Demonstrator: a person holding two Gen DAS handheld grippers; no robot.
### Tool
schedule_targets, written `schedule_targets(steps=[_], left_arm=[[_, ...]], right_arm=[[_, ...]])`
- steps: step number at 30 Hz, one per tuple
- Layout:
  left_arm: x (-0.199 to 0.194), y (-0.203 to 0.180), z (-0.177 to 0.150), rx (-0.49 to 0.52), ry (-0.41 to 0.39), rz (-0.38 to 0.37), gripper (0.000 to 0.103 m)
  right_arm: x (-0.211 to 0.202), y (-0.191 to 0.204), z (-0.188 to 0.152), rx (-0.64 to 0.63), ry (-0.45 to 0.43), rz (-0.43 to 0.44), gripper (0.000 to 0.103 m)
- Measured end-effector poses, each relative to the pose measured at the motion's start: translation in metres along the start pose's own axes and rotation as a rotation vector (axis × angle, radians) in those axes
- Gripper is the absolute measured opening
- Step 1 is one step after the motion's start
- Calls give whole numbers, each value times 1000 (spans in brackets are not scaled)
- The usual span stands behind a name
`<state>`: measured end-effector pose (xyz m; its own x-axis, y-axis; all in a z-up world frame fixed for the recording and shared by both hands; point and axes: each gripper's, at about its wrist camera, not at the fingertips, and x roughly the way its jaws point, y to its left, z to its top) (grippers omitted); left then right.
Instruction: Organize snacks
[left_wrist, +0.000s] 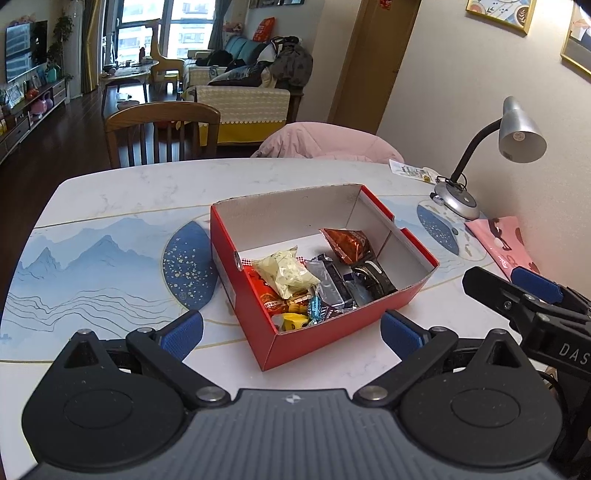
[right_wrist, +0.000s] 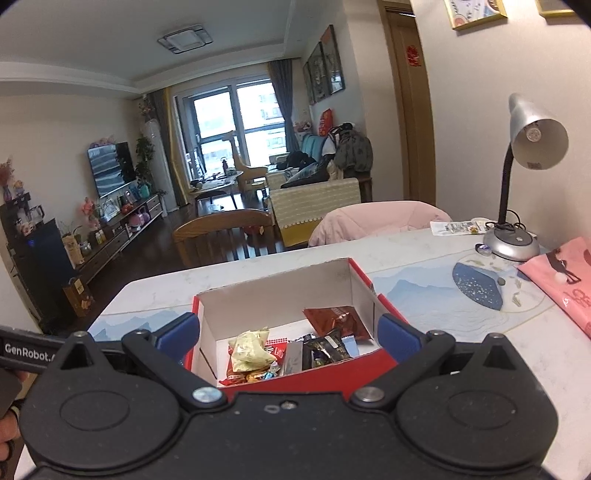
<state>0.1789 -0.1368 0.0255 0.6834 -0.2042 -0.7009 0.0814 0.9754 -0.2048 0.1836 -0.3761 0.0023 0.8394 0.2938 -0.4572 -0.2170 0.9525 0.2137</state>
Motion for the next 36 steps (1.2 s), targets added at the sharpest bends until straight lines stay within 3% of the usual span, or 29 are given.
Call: schedule_targets(steps=[36], left_arm=[[0,-1,2,13,1,-7,103]], right_arm=[[8,4,-1,25,68,-17,103]])
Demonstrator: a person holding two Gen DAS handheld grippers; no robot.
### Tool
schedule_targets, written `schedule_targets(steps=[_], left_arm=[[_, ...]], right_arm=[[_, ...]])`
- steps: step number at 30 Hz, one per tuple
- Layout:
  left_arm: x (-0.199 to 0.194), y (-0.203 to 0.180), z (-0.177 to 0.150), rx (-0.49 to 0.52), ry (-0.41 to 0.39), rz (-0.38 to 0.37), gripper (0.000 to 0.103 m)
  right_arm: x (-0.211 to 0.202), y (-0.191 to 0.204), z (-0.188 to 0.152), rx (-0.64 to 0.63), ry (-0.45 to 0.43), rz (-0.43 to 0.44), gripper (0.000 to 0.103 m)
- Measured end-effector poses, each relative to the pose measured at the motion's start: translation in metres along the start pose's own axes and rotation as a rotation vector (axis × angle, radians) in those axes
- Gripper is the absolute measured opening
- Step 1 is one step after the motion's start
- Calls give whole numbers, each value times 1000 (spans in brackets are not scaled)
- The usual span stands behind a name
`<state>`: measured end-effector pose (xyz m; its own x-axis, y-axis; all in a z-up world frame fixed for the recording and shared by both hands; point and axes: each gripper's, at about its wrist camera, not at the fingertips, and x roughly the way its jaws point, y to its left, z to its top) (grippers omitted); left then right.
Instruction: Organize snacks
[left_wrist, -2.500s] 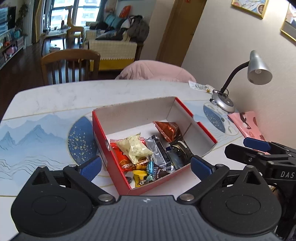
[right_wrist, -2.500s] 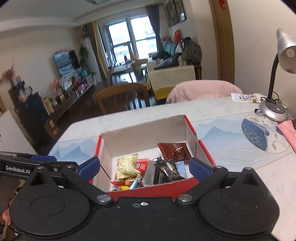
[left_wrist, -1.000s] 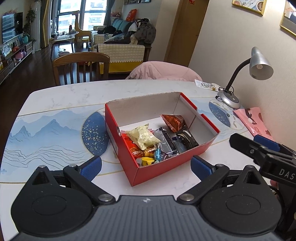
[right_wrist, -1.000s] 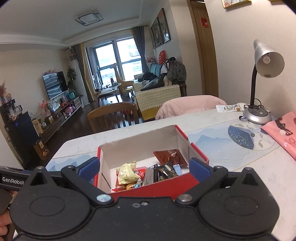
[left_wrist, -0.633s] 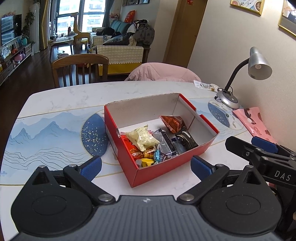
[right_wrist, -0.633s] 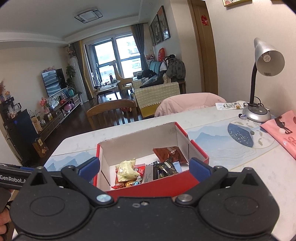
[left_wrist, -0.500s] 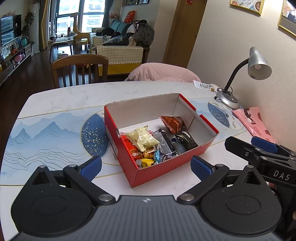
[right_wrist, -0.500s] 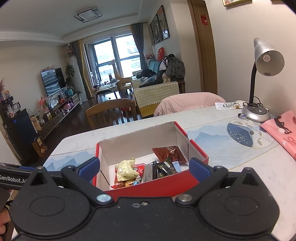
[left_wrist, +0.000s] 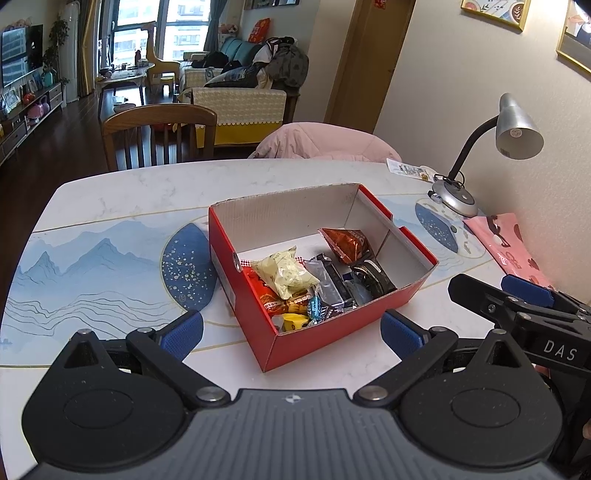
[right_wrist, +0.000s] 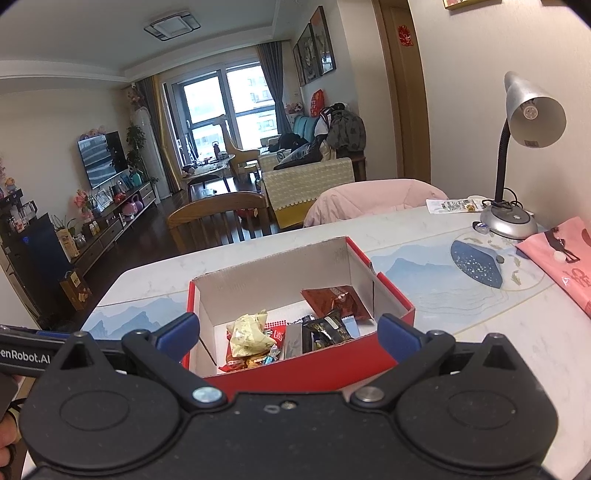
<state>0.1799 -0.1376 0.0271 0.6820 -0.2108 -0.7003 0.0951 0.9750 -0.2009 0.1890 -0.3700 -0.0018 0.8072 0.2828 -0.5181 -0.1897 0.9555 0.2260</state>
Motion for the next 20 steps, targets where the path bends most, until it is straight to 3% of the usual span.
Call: schedule_targets(steps=[20], left_arm=[[3,12,-5,-33,29,-10,103]], right_arm=[[4,6,-4,6,33,-6,103]])
